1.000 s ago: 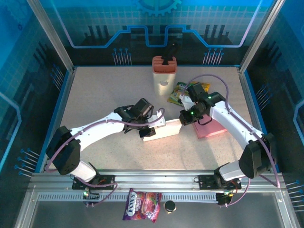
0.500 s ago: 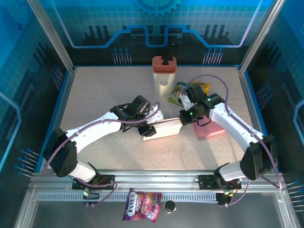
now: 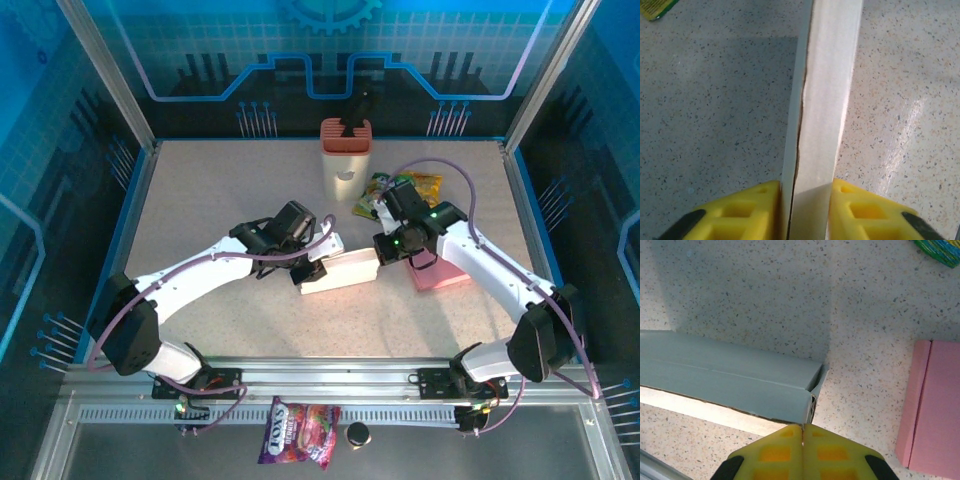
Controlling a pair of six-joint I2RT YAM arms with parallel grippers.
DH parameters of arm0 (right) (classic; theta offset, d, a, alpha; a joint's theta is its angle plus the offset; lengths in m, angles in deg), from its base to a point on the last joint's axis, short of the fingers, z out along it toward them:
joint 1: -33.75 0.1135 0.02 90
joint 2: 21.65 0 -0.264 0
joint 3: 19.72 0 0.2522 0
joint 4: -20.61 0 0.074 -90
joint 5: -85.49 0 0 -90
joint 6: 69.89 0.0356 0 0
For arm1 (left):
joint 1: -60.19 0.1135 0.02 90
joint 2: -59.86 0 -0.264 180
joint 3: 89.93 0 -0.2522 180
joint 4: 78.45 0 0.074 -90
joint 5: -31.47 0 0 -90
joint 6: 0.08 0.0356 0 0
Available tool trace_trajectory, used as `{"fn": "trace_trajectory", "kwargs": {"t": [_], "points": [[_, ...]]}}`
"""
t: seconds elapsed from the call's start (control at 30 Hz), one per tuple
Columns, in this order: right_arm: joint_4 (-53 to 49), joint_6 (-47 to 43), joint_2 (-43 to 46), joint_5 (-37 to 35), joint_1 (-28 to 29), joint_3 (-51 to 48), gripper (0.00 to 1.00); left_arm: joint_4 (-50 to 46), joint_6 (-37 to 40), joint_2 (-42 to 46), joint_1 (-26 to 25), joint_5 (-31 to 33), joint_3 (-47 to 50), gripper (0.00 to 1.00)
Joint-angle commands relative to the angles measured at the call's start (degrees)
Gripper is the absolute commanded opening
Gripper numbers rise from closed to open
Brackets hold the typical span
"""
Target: Fold the paper box
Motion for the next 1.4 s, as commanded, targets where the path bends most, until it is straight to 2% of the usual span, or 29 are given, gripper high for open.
{"fn": "trace_trajectory", "kwargs": {"t": [0.0,0.23,0.37,0.5,0.6,0.73,0.83,0.97,1.1,1.37], "points": [[-1.3,2.6,1.7,-3.8,2.1,-1.3,0.0,-1.2,-1.4,-0.7,0.3,3.0,-0.4,0.47],[-0.7,5.7,1.4,-7.2,4.6,-1.1,0.0,1.2,-8.4,3.6,1.4,4.1,0.9,0.65],[-0.6,6.7,1.0,-7.7,5.0,-0.8,0.0,1.7,-14.8,8.0,3.6,1.9,1.4,0.68],[-1.0,7.1,0.3,-7.7,5.1,0.2,0.0,-1.1,-18.1,11.3,4.7,2.5,1.5,0.69],[-1.7,7.2,-1.0,-7.2,5.1,1.7,0.0,-7.0,-19.3,12.0,4.8,2.9,0.2,0.65],[-1.7,7.8,-1.9,-7.0,5.1,2.3,0.0,-13.5,-21.4,12.2,4.8,1.9,-1.0,0.55],[-1.5,8.0,-2.2,-6.5,5.1,2.3,0.0,-16.3,-22.2,11.6,4.8,2.6,-1.4,0.54],[-1.7,8.1,-2.5,-6.4,5.0,2.6,0.0,-18.1,-22.4,9.2,5.0,5.1,-3.6,0.51],[-1.9,8.0,-2.9,-6.4,4.9,3.1,0.0,-19.2,-23.5,6.0,5.3,4.0,-6.4,0.43],[-2.1,8.4,-2.7,-5.9,4.3,3.0,0.0,-20.4,-25.0,2.6,5.4,3.8,-7.9,0.33]]}}
